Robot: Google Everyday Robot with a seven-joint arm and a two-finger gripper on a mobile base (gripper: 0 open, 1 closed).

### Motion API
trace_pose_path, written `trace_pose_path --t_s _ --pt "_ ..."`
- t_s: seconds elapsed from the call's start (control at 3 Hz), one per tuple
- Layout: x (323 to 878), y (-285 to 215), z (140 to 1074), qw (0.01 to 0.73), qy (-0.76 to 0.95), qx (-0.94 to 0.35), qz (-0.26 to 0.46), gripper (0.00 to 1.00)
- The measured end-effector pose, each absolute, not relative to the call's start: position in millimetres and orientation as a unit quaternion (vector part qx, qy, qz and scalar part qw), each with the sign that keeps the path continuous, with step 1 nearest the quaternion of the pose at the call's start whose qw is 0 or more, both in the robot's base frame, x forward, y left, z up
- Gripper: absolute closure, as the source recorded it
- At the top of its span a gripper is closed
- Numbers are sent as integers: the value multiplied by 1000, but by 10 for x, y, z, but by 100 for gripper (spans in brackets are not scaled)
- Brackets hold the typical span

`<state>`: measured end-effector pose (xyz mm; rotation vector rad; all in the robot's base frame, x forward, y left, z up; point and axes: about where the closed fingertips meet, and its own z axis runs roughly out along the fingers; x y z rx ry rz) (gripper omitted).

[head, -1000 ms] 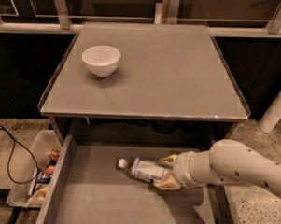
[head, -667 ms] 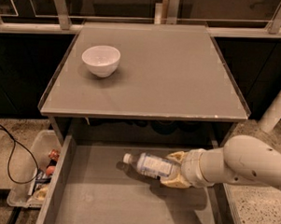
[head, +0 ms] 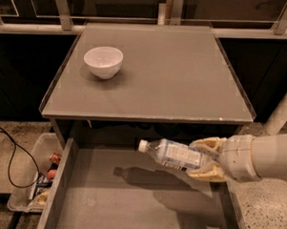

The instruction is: Pick blue plastic bottle from top drawer and place on counter

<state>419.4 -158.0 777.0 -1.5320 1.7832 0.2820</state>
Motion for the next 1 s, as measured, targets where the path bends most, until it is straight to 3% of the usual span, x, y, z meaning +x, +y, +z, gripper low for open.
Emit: trace_pose_path --t_s 0.33,1.0 --pt "4300 -1788 8331 393 683 -603 124 100" --pt "5344 -1738 9030 396 689 -585 160 100"
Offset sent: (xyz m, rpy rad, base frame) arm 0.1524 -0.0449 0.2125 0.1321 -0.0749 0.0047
